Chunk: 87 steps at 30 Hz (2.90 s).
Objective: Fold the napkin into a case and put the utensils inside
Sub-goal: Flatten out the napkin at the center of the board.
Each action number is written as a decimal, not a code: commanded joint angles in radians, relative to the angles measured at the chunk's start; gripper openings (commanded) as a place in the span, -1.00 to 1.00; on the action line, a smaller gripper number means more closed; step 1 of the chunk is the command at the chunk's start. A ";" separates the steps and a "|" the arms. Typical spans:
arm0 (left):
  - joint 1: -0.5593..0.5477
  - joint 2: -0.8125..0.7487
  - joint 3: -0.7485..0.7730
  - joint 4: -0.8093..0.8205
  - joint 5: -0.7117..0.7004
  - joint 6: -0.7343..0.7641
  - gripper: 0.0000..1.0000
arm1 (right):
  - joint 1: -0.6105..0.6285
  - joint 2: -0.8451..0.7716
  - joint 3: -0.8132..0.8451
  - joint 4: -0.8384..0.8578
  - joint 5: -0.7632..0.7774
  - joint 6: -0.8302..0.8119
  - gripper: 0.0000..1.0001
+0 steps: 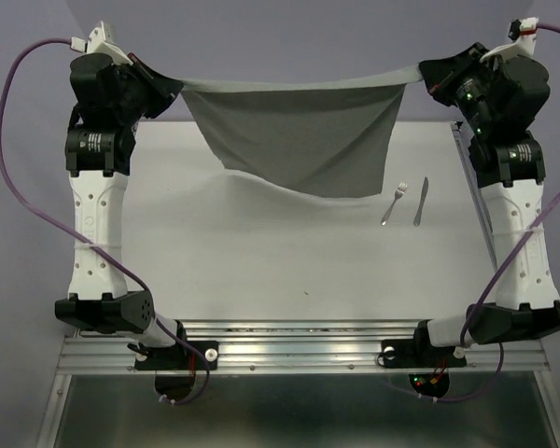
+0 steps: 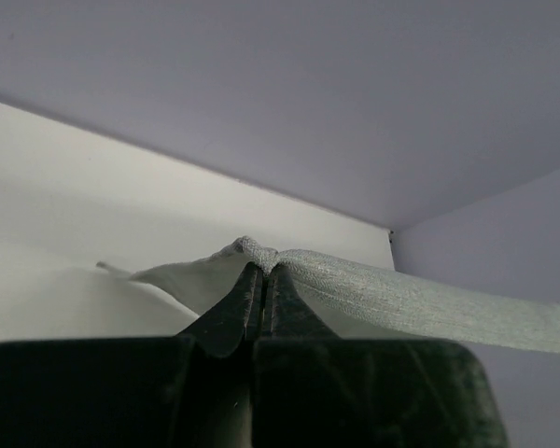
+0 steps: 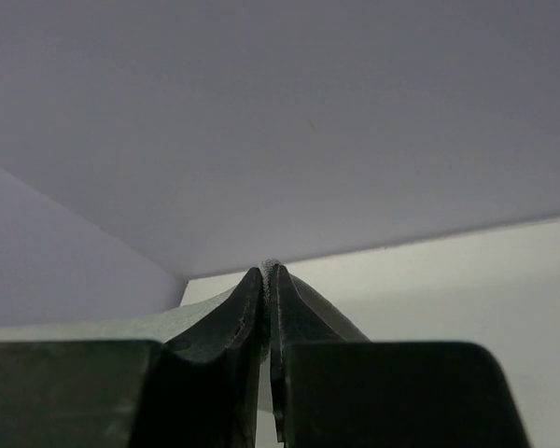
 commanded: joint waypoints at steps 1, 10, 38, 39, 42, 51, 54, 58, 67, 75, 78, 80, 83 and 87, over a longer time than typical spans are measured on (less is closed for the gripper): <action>0.002 -0.053 0.042 0.028 0.049 0.052 -1.00 | -0.004 -0.078 0.022 0.010 0.041 -0.017 -0.99; 0.002 -0.176 0.031 0.011 0.004 0.117 -1.00 | -0.004 -0.212 0.001 -0.019 0.045 -0.034 -0.99; 0.002 0.145 -0.073 0.109 0.107 0.080 -1.00 | -0.004 0.158 -0.074 0.033 -0.081 0.028 -0.99; 0.002 0.137 -0.070 0.107 0.107 0.086 -1.00 | -0.004 0.155 -0.070 0.032 -0.081 0.023 -0.99; 0.002 0.117 -0.061 0.101 0.109 0.100 -1.00 | -0.004 0.120 -0.071 0.030 -0.079 0.020 -0.99; 0.030 -0.036 -0.030 0.092 0.096 0.123 -1.00 | -0.004 -0.053 -0.097 0.015 -0.033 0.015 -0.99; 0.030 -0.082 -0.018 0.092 0.098 0.126 -1.00 | -0.004 -0.123 -0.073 -0.002 -0.022 0.009 -0.99; 0.031 -0.175 -0.003 0.094 0.096 0.144 -1.00 | -0.004 -0.210 -0.038 -0.024 -0.002 -0.008 -0.98; 0.033 -0.340 0.040 0.063 0.017 0.189 -1.00 | -0.004 -0.397 0.008 -0.057 0.073 -0.037 -0.99; 0.031 -0.386 -0.001 0.022 -0.029 0.216 -1.00 | -0.004 -0.449 -0.054 -0.065 0.132 -0.041 -0.99; 0.031 -0.384 -0.102 0.028 -0.075 0.238 -1.00 | -0.004 -0.425 -0.135 -0.062 0.117 -0.034 -0.99; 0.033 -0.381 -0.177 0.044 -0.100 0.252 -1.00 | -0.004 -0.400 -0.188 -0.056 0.082 -0.024 -0.99; 0.031 -0.374 -0.396 0.109 -0.092 0.244 -1.00 | -0.004 -0.371 -0.329 0.014 0.033 -0.001 -0.99; 0.031 -0.329 -0.556 0.193 -0.068 0.230 -1.00 | -0.004 -0.289 -0.481 0.097 -0.025 0.034 -0.99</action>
